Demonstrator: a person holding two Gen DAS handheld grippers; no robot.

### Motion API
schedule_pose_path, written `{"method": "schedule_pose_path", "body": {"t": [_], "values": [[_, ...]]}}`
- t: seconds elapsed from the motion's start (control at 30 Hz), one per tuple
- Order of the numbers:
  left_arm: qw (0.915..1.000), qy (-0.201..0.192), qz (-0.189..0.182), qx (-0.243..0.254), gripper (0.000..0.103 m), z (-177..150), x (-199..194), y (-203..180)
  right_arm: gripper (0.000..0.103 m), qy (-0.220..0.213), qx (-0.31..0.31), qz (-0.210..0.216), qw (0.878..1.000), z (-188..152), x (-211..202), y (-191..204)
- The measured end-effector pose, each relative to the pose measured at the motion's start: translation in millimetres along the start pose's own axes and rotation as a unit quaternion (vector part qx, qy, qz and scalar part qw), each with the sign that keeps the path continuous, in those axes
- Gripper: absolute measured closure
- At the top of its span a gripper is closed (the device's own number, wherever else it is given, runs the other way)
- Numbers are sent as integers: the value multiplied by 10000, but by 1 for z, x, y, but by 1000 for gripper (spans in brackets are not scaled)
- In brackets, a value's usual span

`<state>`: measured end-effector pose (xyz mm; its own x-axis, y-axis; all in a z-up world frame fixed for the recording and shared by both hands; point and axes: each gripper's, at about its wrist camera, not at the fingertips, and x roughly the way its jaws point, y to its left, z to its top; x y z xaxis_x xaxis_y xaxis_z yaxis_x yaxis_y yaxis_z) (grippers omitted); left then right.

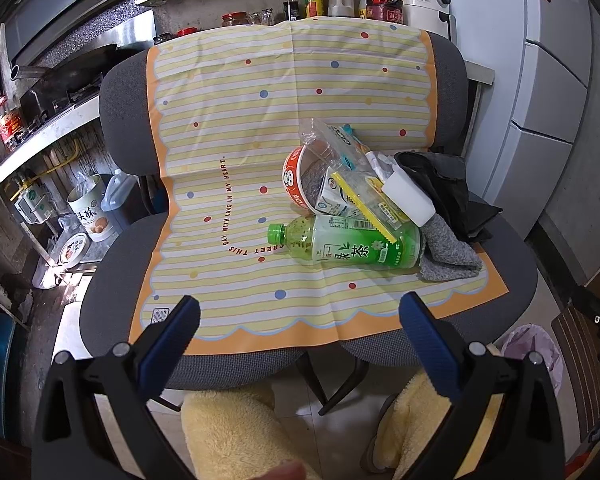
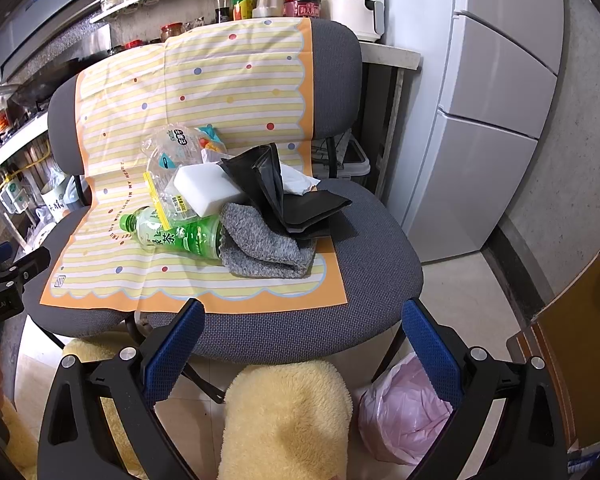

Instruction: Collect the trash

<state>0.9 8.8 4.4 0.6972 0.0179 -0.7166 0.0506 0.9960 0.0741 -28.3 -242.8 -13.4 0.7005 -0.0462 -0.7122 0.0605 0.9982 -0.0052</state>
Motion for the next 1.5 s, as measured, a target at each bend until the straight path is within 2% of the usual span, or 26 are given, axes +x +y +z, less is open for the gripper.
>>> {"method": "schedule_pose_path", "body": {"t": [1.23, 1.37, 1.5], "values": [[9999, 73, 65, -32, 6, 2, 4, 6, 6, 43, -9, 21, 10000, 3, 4, 1], [9998, 140, 140, -18, 6, 1, 12, 7, 6, 75, 18, 69, 9999, 5, 15, 2], [9994, 282, 189, -48, 6, 2, 24, 8, 6, 96, 15, 297, 9995, 10, 32, 1]]}}
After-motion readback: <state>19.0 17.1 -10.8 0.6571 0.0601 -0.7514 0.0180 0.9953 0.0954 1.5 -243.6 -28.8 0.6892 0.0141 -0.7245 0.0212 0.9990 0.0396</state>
